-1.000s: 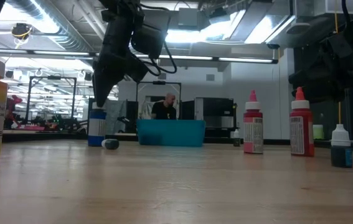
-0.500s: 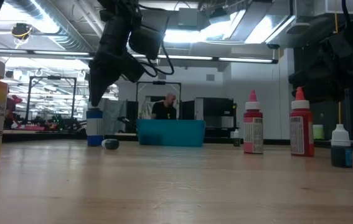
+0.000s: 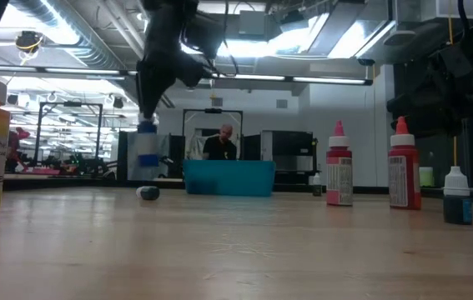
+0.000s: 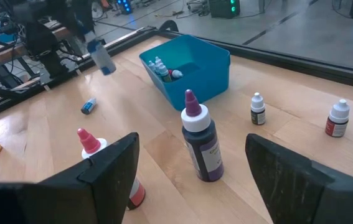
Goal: Pick & Place food coloring
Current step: Put the large blue food coloring bottle into the blue bin
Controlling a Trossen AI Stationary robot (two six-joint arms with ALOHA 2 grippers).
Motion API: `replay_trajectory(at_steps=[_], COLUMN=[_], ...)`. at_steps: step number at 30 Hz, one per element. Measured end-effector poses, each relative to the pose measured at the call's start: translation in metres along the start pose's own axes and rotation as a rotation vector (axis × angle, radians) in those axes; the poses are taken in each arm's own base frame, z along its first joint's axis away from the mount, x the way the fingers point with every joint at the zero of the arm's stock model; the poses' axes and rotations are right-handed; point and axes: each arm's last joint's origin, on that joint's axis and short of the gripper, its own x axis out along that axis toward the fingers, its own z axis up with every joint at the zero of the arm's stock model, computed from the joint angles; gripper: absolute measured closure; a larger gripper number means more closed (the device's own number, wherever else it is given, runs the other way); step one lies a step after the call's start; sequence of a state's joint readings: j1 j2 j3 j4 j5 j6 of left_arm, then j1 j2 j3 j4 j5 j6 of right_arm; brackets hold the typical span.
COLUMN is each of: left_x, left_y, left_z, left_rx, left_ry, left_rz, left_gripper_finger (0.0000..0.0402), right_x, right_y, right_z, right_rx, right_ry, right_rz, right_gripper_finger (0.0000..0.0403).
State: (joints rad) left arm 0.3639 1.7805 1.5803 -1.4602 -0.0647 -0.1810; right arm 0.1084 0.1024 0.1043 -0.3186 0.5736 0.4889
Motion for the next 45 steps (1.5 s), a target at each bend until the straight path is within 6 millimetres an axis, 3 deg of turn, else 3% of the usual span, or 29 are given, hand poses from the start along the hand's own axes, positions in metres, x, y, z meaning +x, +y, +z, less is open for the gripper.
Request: replay_trajectory(at_steps=[6, 13, 26, 38, 45], left_x=[-0.035, -0.049, -0.017, 0.019, 0.027], left_y=[0.014, 0.028, 0.051, 0.061, 0.061], left_z=[0.009, 0.044, 0.105, 0.13, 0.133], left_rx=[-0.014, -0.042, -0.068, -0.044, -0.042], left_ry=[-0.061, -0.123, -0.108, -0.081, -0.056], left_rz=[0.011, 0.006, 0.051, 0.066, 0.075], left_gripper_finger=[0.0288, 0.0291, 0.0287, 0.0286, 0.0279], right_x=[0.0, 0.0, 0.0, 0.0, 0.0], right_y=[0.0, 0.0, 0.0, 0.0, 0.0], right_z=[0.0, 0.0, 0.0, 0.0, 0.0], right_rx=[0.0, 0.0, 0.0, 0.0, 0.0], right_ry=[0.0, 0.0, 0.0, 0.0, 0.0], right_rz=[0.0, 0.0, 0.0, 0.0, 0.0], right_gripper_finger=[0.0108, 0.0108, 0.0108, 0.0108, 0.0108])
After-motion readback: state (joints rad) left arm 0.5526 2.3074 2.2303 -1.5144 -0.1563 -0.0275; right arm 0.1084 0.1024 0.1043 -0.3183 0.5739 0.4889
